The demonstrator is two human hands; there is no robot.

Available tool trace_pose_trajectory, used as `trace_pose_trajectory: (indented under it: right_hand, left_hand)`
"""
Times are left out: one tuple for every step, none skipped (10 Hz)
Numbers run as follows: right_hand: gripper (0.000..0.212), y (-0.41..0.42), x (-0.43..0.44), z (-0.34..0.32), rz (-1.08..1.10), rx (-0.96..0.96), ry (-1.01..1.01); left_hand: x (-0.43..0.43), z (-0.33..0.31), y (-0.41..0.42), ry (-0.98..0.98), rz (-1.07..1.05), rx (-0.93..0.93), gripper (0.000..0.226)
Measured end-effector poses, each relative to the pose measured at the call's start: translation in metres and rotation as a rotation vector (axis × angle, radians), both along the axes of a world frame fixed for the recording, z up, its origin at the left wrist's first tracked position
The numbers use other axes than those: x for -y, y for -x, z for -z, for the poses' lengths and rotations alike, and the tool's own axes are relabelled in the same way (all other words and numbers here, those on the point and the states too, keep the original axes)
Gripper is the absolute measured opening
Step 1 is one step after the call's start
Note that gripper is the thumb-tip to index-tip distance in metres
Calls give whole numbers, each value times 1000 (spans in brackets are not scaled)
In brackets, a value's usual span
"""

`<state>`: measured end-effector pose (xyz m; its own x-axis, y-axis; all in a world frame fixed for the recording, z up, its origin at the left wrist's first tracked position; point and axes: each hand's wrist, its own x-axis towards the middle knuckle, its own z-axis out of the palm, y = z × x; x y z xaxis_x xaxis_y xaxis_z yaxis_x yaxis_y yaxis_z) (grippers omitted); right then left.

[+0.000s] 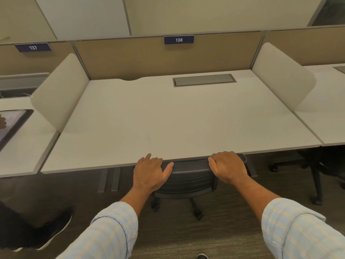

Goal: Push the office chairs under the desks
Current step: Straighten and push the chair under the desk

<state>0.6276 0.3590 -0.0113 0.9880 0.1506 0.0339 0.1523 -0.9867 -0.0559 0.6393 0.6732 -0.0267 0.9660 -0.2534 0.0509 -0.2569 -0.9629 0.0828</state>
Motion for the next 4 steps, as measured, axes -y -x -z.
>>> trace_pose_trajectory:
  right_hand:
    - [63, -7, -1, 1, -10, -4, 4]
    - [66, -10, 1, 4, -25, 13, 21]
    - [62, -7, 1, 3, -25, 12, 30]
    - [57, -6, 1, 11, 9, 33, -25]
  left_hand:
    - [-2, 3, -7, -16, 1, -15, 93]
    - [-2, 5, -11, -30, -4, -44, 94]
    - [-2, 1, -10, -62, -2, -87, 98]
    - [-2, -2, -9, -52, -14, -97, 103]
